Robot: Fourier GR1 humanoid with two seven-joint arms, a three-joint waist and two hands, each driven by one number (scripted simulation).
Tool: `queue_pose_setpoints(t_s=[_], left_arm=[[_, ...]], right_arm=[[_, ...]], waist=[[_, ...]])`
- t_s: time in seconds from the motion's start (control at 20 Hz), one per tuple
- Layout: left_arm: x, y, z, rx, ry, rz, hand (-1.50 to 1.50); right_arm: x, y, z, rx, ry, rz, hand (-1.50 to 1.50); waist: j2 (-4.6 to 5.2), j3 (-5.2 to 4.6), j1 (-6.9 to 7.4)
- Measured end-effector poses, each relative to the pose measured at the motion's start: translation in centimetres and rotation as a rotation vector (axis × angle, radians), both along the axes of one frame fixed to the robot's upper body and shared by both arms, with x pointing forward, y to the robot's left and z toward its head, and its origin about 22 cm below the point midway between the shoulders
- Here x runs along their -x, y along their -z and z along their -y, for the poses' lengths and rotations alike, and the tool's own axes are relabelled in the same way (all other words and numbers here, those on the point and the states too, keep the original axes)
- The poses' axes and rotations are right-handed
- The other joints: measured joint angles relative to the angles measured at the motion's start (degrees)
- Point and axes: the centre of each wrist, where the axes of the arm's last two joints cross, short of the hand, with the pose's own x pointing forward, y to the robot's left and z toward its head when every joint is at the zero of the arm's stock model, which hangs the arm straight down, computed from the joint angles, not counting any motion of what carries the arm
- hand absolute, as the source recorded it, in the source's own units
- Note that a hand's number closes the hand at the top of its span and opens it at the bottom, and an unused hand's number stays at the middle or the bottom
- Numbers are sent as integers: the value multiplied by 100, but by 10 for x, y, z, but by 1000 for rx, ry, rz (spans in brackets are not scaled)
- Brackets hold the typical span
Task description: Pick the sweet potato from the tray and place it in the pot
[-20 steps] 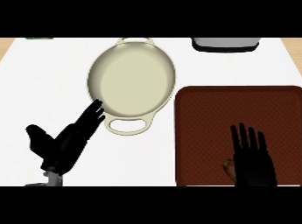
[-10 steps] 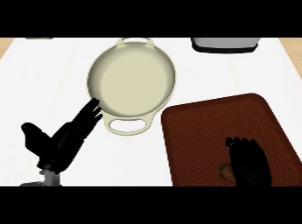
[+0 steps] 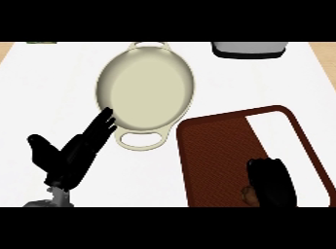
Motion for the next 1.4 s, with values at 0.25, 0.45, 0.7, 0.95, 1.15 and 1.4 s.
queue_pose_setpoints(t_s=[0.25,0.45,0.7,0.95,1.15,1.4], left_arm=[[-1,1,4,2,6,1,0],[-2,4,1,2,0,-5,0],[-4,3,10,0,1,-10,0],[0,5,5,2,-2,-8,0],[-2,8,-2,-2,-5,-11,0],[0,7,-3,-2,-4,-11,0]], right_arm=[[-22,-12,-19,-237,21,-125,150],[-42,-24,-39,-361,20,-176,150],[-50,-53,-46,-402,21,-122,150],[-41,-94,-45,-400,57,79,150],[-29,-141,-43,-454,25,209,150],[-20,-193,-50,-534,-59,348,150]], waist=[[13,-9,60],[22,34,62],[21,60,37],[8,66,11],[6,66,-6],[9,67,29]])
